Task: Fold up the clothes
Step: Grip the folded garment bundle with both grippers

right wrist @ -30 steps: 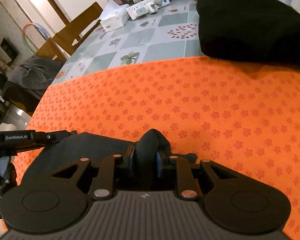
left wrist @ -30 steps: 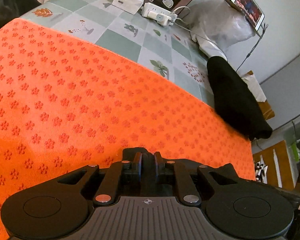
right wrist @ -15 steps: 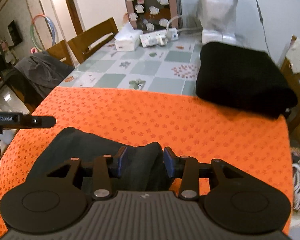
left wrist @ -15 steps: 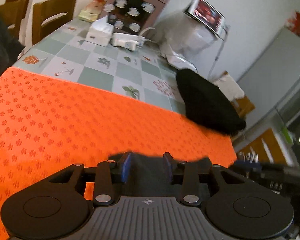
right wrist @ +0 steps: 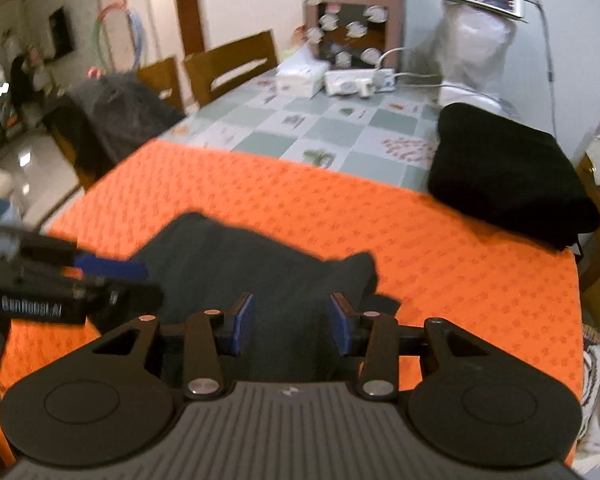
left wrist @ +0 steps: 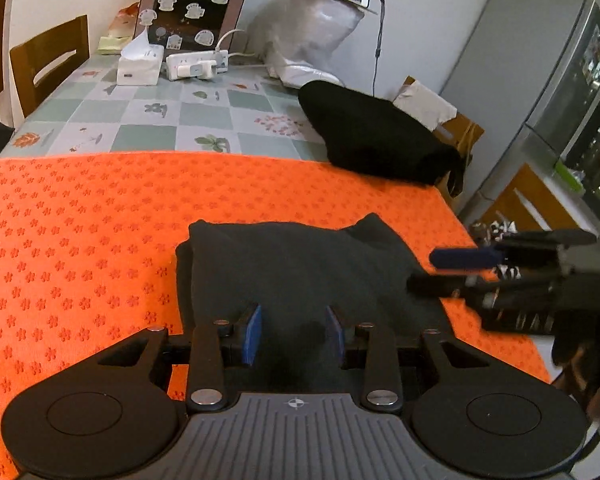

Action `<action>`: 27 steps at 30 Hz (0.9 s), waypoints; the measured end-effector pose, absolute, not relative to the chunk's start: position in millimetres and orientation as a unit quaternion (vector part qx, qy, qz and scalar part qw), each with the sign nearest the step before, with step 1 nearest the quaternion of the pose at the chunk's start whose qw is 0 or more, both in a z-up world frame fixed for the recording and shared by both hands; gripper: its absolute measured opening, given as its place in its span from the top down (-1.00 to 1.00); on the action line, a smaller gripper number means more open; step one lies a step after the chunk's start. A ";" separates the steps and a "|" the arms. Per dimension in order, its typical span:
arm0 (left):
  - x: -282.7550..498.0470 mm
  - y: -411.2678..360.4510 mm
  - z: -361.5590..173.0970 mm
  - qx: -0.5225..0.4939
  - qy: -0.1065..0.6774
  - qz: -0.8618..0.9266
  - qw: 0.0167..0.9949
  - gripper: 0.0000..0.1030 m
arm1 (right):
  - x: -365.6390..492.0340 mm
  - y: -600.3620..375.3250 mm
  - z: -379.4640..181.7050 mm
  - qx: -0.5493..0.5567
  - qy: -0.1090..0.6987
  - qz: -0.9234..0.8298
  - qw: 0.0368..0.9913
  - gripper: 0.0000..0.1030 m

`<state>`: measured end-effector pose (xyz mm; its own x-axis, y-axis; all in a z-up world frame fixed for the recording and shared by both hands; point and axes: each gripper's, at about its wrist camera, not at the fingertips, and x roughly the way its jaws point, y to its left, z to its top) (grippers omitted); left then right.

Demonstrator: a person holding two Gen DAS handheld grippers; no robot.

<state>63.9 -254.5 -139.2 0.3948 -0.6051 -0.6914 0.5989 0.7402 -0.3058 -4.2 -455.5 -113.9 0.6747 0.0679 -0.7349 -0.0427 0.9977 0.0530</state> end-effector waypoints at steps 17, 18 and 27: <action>92.9 -263.1 -138.9 -0.031 0.412 -0.347 0.842 0.27 | 22.5 -459.7 -150.0 0.010 0.416 0.019 0.909 0.10; 95.8 -264.7 -141.9 -0.029 0.415 -0.346 0.841 0.27 | 25.2 -461.3 -148.5 0.010 0.415 0.017 0.909 0.10; 117.0 -274.8 -168.1 -0.019 0.444 -0.337 0.830 0.26 | 43.1 -473.0 -167.0 0.014 0.428 0.012 0.904 0.09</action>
<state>117.0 -274.8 -168.1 0.3786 -0.5767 -0.7240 0.5438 0.7715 -0.3302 43.1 -473.0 -167.0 0.6338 0.0337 -0.7728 -0.0103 0.9993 0.0351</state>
